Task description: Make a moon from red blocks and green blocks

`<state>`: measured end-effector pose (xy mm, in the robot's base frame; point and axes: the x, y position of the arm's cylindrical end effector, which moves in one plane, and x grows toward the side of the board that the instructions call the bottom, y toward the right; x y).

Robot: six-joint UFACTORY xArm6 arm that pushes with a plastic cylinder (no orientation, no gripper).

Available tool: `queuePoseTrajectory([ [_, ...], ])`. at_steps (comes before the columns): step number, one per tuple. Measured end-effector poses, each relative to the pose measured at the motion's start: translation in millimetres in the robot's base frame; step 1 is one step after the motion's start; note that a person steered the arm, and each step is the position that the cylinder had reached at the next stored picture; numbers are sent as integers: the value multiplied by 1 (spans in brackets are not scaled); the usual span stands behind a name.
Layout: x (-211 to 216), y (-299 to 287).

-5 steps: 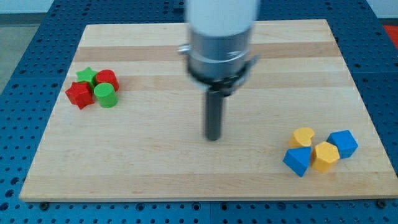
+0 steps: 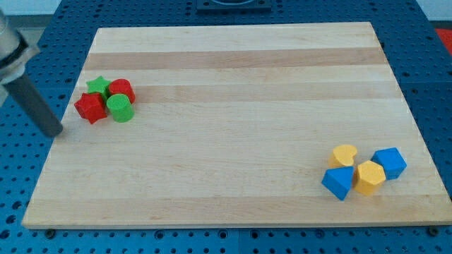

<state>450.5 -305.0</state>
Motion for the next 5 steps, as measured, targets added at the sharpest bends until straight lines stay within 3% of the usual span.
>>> queuePoseTrajectory([
  [1,-35,2],
  [3,-69,93],
  [4,-73,88],
  [5,-66,33],
])
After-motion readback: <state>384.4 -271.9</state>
